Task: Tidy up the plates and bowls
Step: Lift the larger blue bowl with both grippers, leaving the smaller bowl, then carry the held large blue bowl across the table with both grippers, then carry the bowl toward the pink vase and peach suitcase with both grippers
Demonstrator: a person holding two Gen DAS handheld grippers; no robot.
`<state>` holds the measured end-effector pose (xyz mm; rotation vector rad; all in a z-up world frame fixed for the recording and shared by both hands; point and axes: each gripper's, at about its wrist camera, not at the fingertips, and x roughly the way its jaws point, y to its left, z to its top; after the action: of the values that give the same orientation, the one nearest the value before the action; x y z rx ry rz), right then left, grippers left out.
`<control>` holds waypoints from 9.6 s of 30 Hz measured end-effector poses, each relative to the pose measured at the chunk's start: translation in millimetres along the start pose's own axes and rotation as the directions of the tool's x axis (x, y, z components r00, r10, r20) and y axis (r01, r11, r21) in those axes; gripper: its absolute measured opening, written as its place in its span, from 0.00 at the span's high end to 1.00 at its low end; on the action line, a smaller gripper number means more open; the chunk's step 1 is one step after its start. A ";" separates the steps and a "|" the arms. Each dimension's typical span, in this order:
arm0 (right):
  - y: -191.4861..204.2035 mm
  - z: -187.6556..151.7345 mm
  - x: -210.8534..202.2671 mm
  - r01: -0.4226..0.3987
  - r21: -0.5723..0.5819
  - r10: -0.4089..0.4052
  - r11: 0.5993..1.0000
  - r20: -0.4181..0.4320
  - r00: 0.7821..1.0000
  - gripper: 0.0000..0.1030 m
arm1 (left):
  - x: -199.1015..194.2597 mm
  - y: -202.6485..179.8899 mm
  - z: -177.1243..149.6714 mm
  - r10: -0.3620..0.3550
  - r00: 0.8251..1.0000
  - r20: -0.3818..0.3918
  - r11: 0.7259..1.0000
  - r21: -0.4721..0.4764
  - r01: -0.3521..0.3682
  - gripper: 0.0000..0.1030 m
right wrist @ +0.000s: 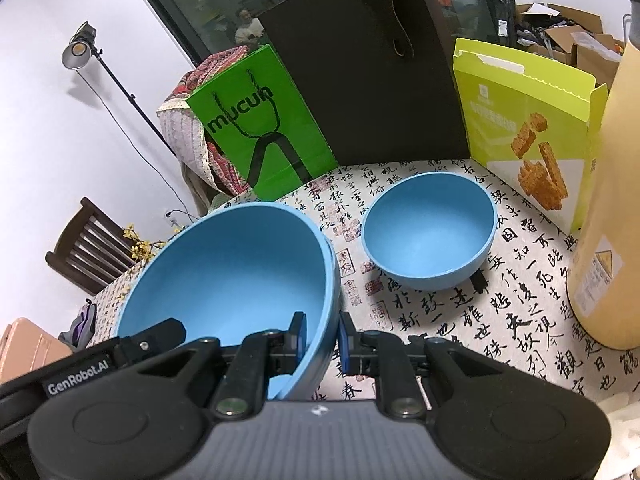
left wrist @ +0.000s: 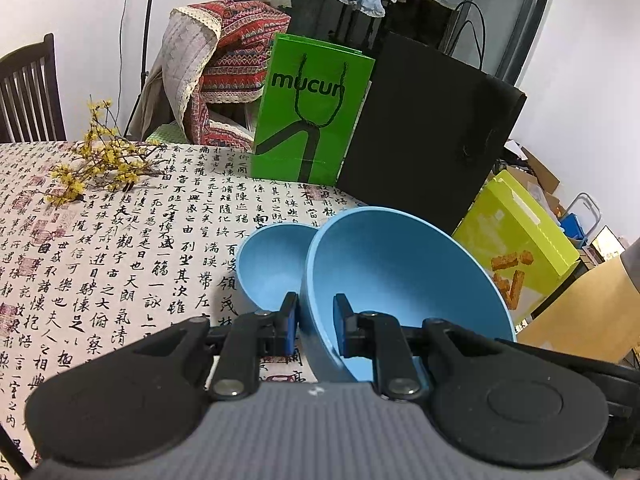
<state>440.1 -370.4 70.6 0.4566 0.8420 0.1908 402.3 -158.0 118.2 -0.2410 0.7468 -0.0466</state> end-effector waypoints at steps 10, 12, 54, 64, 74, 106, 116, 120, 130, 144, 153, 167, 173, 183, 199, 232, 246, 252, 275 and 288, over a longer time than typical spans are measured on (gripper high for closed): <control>14.1 -10.3 -3.0 0.003 -0.003 -0.003 1.000 -0.003 1.000 0.84 | -11.2 13.2 -1.4 0.001 1.000 0.001 1.000 0.001 -0.001 0.82; 17.2 -11.6 -3.6 0.003 -0.006 -0.003 1.000 -0.004 1.000 0.85 | -14.2 16.2 -2.5 0.002 1.000 0.002 1.000 -0.001 -0.002 0.82; 99.4 -54.5 -5.8 -0.038 -0.112 0.034 0.993 -0.035 0.999 0.85 | -70.3 90.9 -17.4 0.068 0.997 0.043 0.996 -0.068 -0.065 0.82; 116.1 -66.1 -2.3 -0.049 -0.136 0.041 0.990 -0.056 0.998 0.85 | -79.8 106.8 -23.6 0.090 0.995 0.041 0.992 -0.091 -0.086 0.82; 131.9 -74.0 5.0 -0.067 -0.157 0.055 0.985 -0.081 0.995 0.85 | -87.1 125.5 -26.0 0.118 0.992 0.041 0.987 -0.117 -0.112 0.82; 190.8 -88.0 37.1 -0.155 -0.251 0.116 0.956 -0.163 0.980 0.85 | -105.8 184.5 -24.2 0.210 0.976 0.061 0.960 -0.204 -0.194 0.82; 209.8 -92.6 46.1 -0.174 -0.265 0.131 0.948 -0.174 0.976 0.85 | -110.1 204.6 -23.2 0.226 0.972 0.059 0.953 -0.218 -0.208 0.82; 217.9 -96.0 48.9 -0.181 -0.272 0.135 0.945 -0.180 0.974 0.85 | -112.9 212.5 -24.0 0.232 0.971 0.060 0.951 -0.226 -0.213 0.82; 236.9 -104.8 52.3 -0.199 -0.294 0.146 0.935 -0.192 0.970 0.85 | -121.6 229.6 -26.2 0.250 0.966 0.062 0.943 -0.242 -0.228 0.82; 259.3 -116.4 57.3 -0.224 -0.324 0.160 0.919 -0.214 0.964 0.85 | -132.0 251.9 -31.3 0.276 0.959 0.065 0.931 -0.267 -0.250 0.82; 273.9 -125.6 60.2 -0.237 -0.339 0.165 0.910 -0.228 0.960 0.85 | -138.6 266.9 -35.9 0.291 0.954 0.067 0.926 -0.270 -0.263 0.82; 306.5 -148.4 66.9 -0.257 -0.362 0.170 0.896 -0.254 0.952 0.85 | -154.4 299.7 -42.4 0.311 0.948 0.070 0.919 -0.276 -0.281 0.82; 319.7 -158.0 70.8 -0.257 -0.366 0.167 0.895 -0.261 0.951 0.85 | -158.9 314.2 -45.8 0.312 0.948 0.066 0.919 -0.276 -0.283 0.82; 338.3 -176.7 78.0 -0.263 -0.364 0.164 0.893 -0.282 0.945 0.85 | -166.1 339.5 -51.8 0.318 0.946 0.056 0.915 -0.280 -0.291 0.82; 361.0 -199.3 84.4 -0.276 -0.395 0.161 0.876 -0.299 0.941 0.85 | -175.4 363.1 -63.4 0.339 0.940 0.046 0.906 -0.286 -0.313 0.82; 400.1 -243.4 102.4 -0.351 -0.468 0.167 0.811 -0.390 0.906 0.85 | -196.0 406.2 -93.5 0.413 0.911 -0.004 0.843 -0.375 -0.384 0.82; 412.1 -255.1 111.4 -0.372 -0.506 0.163 0.779 -0.410 0.898 0.85 | -198.3 417.9 -104.5 0.435 0.900 -0.022 0.821 -0.402 -0.406 0.82; 415.2 -261.9 114.5 -0.381 -0.521 0.158 0.764 -0.420 0.893 0.85 | -199.0 422.9 -110.0 0.441 0.897 -0.032 0.813 -0.409 -0.415 0.82; 414.8 -279.7 128.3 -0.386 -0.565 0.135 0.729 -0.434 0.891 0.85 | -185.8 427.2 -125.4 0.459 0.885 -0.080 0.805 -0.384 -0.452 0.82; 411.5 -288.4 138.5 -0.384 -0.589 0.120 0.711 -0.436 0.892 0.85 | -174.4 430.1 -131.1 0.469 0.877 -0.103 0.806 -0.357 -0.473 0.82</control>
<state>319.7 131.9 0.8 -0.1606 1.0076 0.8397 166.7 255.7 41.3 -0.4111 0.8057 0.5786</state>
